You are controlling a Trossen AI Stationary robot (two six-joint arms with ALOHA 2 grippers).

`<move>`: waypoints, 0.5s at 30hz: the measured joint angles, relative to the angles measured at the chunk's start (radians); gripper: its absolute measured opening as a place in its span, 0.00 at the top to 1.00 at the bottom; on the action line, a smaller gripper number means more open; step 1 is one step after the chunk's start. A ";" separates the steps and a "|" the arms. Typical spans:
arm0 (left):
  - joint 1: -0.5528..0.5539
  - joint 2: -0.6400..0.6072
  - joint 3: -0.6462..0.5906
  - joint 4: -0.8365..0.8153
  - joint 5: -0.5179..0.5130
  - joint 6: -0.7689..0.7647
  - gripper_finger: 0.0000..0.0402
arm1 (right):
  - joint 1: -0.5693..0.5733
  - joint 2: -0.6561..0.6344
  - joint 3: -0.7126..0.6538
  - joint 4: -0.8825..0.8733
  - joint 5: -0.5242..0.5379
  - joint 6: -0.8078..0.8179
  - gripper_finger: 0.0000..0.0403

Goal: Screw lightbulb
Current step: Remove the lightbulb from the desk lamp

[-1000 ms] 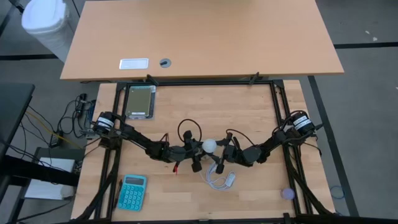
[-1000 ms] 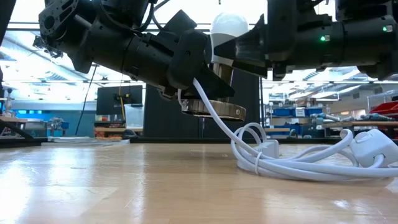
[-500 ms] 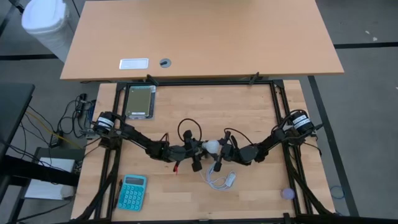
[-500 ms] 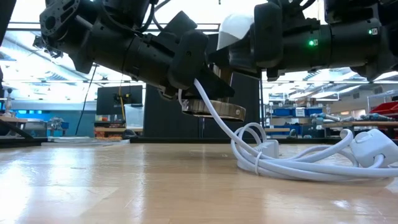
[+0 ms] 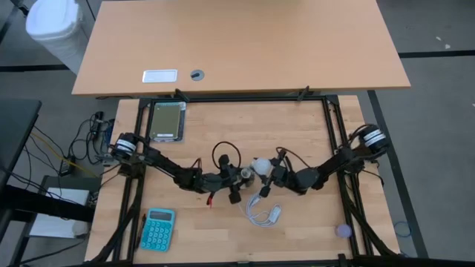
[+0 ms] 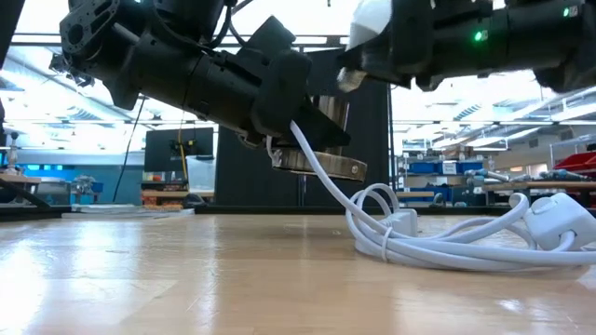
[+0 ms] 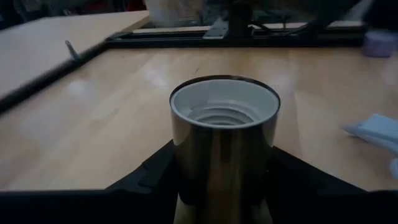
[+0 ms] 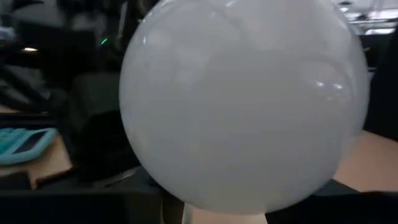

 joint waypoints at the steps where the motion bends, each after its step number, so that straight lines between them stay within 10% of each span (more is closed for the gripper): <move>1: 0.006 0.000 0.000 0.001 -0.005 0.016 0.53 | 0.000 -0.031 -0.013 -0.010 0.011 -0.012 0.61; 15: 0.226 0.032 0.000 0.007 0.137 0.095 0.53 | 0.032 -0.431 -0.328 -0.402 0.169 0.365 0.62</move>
